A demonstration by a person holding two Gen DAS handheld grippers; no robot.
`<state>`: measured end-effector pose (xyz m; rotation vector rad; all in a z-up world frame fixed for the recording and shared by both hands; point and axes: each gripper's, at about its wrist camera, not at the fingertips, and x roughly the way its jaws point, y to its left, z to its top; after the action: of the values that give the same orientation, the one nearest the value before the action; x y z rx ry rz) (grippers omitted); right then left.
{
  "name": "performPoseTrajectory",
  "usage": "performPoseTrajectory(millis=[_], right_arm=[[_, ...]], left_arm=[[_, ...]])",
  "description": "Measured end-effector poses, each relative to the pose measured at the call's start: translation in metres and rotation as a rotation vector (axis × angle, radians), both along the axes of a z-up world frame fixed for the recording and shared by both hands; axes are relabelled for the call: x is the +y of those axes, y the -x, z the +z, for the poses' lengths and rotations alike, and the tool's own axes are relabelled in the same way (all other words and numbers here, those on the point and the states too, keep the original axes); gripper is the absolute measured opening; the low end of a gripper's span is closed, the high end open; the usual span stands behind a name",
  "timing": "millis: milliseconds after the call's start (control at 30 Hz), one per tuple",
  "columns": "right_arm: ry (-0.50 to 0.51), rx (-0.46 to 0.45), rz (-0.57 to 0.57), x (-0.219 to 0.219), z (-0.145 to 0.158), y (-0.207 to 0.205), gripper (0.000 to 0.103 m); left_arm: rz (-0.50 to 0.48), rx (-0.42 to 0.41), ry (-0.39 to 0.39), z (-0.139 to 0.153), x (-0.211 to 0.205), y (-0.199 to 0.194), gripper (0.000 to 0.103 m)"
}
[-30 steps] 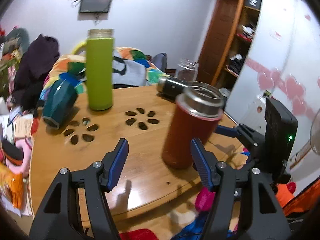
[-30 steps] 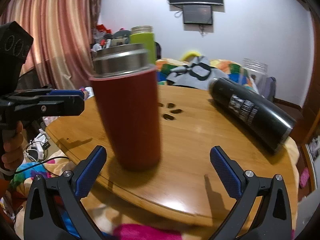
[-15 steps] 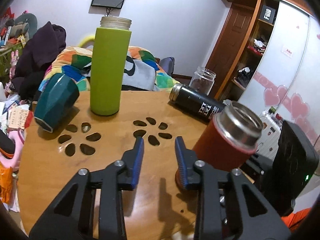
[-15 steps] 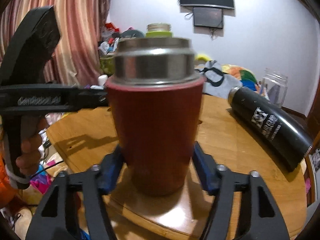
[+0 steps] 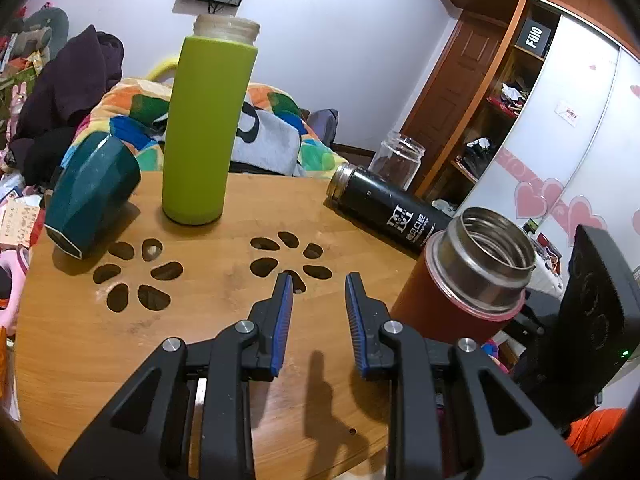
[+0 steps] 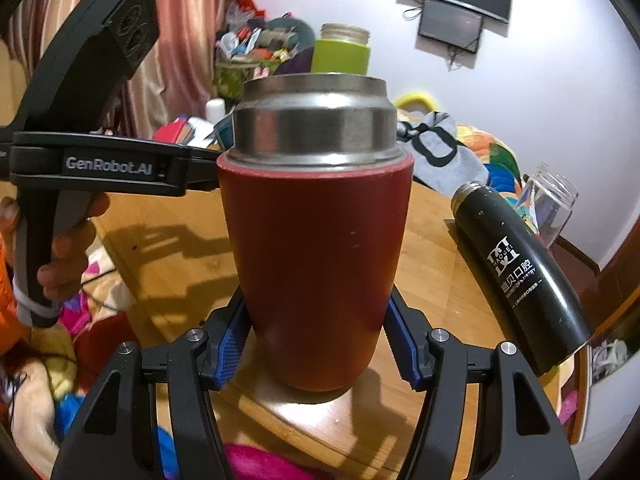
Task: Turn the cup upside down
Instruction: 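Rotate the red cup with the right tool until its silver top faces down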
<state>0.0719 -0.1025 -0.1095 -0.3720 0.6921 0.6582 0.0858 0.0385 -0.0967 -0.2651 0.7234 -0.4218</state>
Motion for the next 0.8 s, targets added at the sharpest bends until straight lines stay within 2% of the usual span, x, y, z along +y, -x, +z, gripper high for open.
performPoseTrajectory(millis=[367, 500, 800], right_arm=[[0.098, 0.03, 0.064, 0.004, 0.005, -0.01, 0.059], [0.08, 0.031, 0.059, 0.005, 0.005, -0.014, 0.059], [0.006, 0.039, 0.044, 0.006, 0.001, -0.011, 0.059]], left_arm=[[0.003, 0.02, -0.011, -0.006, -0.001, 0.001, 0.026], [0.025, 0.038, 0.005, -0.01, 0.007, -0.003, 0.026], [0.067, 0.095, -0.031, -0.029, 0.013, -0.009, 0.026]])
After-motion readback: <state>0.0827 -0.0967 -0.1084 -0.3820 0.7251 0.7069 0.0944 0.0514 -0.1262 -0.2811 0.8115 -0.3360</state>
